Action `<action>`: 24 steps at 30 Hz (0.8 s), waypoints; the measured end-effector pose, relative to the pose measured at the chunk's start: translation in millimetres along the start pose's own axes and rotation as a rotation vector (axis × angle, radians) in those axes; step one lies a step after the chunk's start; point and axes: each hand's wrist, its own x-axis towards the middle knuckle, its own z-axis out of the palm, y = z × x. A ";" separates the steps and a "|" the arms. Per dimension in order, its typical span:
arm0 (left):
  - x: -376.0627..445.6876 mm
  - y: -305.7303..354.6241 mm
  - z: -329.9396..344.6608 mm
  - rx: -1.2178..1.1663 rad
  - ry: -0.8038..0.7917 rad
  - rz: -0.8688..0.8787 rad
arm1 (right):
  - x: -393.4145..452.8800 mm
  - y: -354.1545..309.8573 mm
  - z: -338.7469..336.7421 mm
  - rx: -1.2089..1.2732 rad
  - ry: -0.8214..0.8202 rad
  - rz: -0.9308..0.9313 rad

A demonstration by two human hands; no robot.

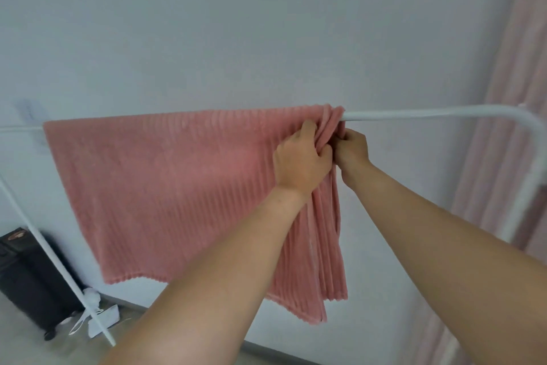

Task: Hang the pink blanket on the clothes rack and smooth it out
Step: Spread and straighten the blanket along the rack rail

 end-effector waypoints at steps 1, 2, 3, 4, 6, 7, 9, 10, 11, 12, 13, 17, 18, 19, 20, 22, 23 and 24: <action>-1.3 13.3 8.2 -0.029 -0.010 0.012 | -0.7 -2.9 -14.8 0.007 0.044 0.006; -3.1 26.5 16.5 -0.057 -0.022 0.025 | -1.7 -5.7 -29.3 0.012 0.084 0.009; -4.9 39.5 24.5 -0.083 -0.037 0.039 | -2.2 -8.8 -43.8 0.012 0.118 0.010; -7.1 52.4 32.6 -0.108 -0.051 0.051 | -3.3 -12.1 -58.5 0.016 0.150 0.014; -10.5 76.0 47.8 -0.145 -0.071 0.064 | -6.7 -19.0 -86.1 0.035 0.203 0.026; -11.0 86.3 54.0 -0.155 -0.075 0.067 | -8.0 -22.2 -97.4 0.043 0.225 0.029; -10.7 105.3 64.4 -0.166 -0.081 0.071 | -8.7 -26.2 -116.3 0.038 0.273 0.031; -10.3 114.4 68.9 -0.170 -0.089 0.072 | -7.7 -27.1 -124.9 0.035 0.298 0.028; -10.1 124.2 73.1 -0.178 -0.095 0.073 | -7.1 -28.5 -133.4 0.040 0.322 0.024; -10.4 133.2 77.0 -0.187 -0.098 0.073 | -7.0 -29.8 -141.4 0.052 0.340 0.027; -11.1 141.2 80.8 -0.197 -0.101 0.075 | -7.5 -30.7 -149.3 0.066 0.358 0.035; -15.7 167.1 97.1 -0.217 -0.123 0.089 | -7.3 -29.7 -180.7 0.067 0.427 0.064; -17.3 171.9 101.0 -0.220 -0.126 0.091 | -6.4 -27.9 -187.6 0.068 0.441 0.056; -19.5 177.6 104.6 -0.224 -0.128 0.095 | -4.6 -25.0 -195.7 0.065 0.457 0.047; -21.0 180.9 107.1 -0.226 -0.131 0.103 | 0.7 -19.6 -203.1 0.059 0.472 0.036; -23.9 188.4 112.1 -0.231 -0.144 0.128 | 5.4 -15.1 -217.0 0.053 0.491 0.022; -25.1 191.7 113.4 -0.232 -0.153 0.136 | -0.8 -21.2 -218.2 0.053 0.495 0.020; -25.6 194.3 114.9 -0.232 -0.163 0.138 | -6.6 -26.8 -218.8 0.046 0.494 0.019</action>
